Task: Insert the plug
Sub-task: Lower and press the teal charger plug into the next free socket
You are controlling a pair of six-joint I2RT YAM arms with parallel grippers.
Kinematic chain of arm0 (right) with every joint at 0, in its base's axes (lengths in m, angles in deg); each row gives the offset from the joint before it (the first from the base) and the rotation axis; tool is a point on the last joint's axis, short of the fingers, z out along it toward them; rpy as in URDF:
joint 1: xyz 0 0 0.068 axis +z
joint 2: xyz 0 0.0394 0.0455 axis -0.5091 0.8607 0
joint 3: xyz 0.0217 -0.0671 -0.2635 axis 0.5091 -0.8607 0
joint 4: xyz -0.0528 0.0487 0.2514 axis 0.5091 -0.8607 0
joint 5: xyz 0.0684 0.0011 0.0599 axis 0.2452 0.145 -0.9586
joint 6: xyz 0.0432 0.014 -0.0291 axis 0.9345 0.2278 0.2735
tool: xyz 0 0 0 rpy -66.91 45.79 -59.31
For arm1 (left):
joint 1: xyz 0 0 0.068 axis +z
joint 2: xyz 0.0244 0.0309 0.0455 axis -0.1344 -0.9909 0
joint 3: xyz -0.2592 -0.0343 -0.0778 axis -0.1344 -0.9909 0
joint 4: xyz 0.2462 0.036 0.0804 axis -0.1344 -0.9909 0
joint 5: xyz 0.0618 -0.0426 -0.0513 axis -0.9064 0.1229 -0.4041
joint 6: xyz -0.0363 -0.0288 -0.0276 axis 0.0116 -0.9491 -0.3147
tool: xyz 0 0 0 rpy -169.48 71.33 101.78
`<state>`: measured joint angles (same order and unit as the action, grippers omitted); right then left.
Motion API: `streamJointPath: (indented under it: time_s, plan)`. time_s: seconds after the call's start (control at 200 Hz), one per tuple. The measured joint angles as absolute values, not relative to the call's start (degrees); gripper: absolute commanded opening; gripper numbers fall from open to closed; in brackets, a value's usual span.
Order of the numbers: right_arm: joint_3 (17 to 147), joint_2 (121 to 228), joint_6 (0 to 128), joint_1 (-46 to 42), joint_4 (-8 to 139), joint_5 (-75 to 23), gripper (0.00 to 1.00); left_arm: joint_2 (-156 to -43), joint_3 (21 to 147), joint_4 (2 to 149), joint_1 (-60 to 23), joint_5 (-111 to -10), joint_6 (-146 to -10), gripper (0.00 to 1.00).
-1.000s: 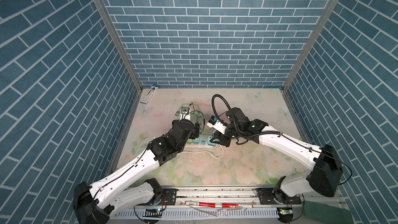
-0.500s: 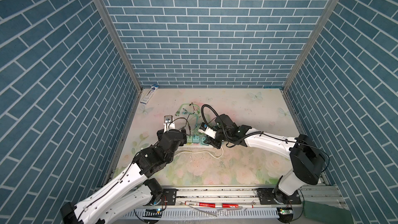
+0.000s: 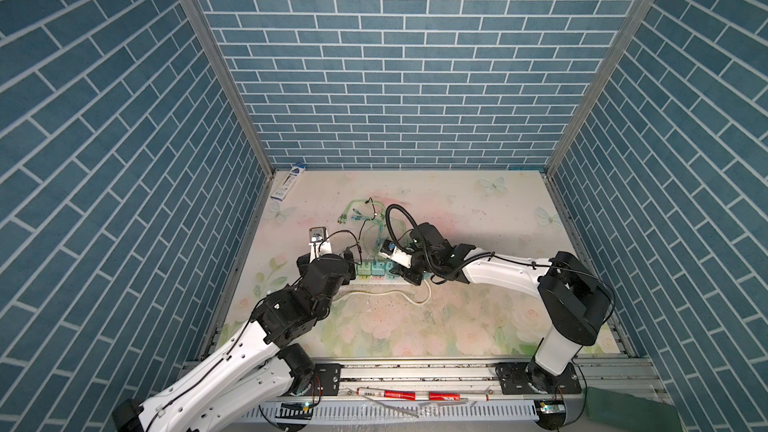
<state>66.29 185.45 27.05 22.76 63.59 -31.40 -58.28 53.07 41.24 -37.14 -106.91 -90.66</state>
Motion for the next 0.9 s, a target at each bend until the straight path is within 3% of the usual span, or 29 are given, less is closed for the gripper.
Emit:
streamJointPath:
  time_s: [0.46,0.9]
  plan:
    - [63.1,171.5,29.8,23.5,60.4,-34.9,0.0,-59.3,50.9,42.0,-37.1,-106.4,-90.6,0.85]
    - [62.6,175.8,31.8,28.2,57.5,-37.3,0.0,-60.2,50.9,43.1,-37.1,-105.7,-90.6,0.85]
